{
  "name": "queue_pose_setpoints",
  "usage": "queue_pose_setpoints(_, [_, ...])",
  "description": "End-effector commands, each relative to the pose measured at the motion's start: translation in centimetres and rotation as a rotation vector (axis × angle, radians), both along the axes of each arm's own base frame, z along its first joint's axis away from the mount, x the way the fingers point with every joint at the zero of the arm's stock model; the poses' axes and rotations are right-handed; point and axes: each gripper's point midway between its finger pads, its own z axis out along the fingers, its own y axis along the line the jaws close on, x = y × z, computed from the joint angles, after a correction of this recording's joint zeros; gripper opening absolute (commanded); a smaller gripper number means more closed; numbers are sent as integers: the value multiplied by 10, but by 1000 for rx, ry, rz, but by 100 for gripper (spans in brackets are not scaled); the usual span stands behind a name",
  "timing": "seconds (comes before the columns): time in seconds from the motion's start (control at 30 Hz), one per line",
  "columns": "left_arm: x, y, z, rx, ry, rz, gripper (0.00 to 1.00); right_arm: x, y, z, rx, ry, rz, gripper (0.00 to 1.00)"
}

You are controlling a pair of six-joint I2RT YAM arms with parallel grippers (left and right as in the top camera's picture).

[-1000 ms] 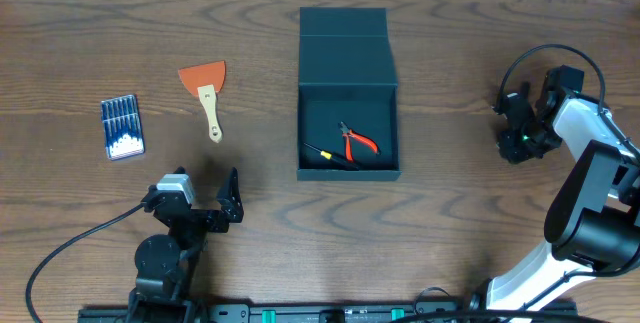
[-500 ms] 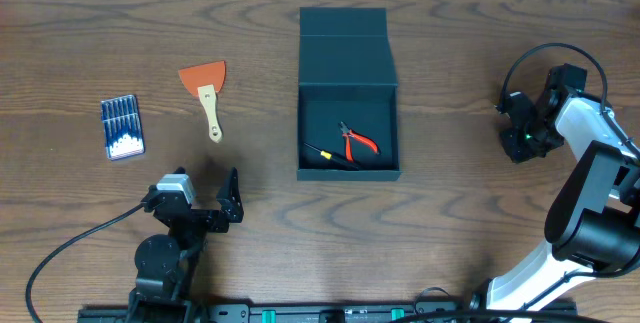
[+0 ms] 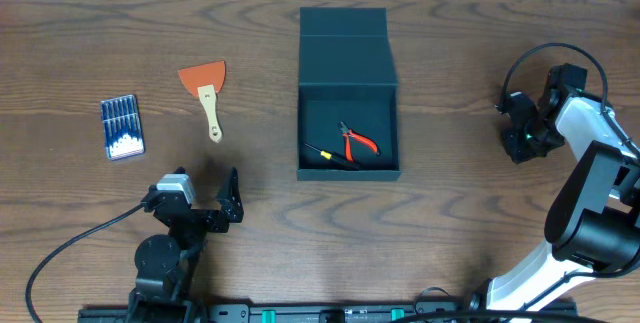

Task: Pack container
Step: 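Lower the right gripper and grasp the hammer head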

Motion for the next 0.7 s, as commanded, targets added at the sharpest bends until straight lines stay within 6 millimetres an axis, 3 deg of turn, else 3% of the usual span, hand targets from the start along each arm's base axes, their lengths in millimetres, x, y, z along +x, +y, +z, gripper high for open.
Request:
queue_pose_setpoints(0.0, [-2,-2,-16,1,50,-9,99,-13,12,-16,73,49,-6,1])
queue_pose_setpoints(0.67, [-2,-2,-16,1,50,-10,98,-16,21,-15,124,57,-5,1])
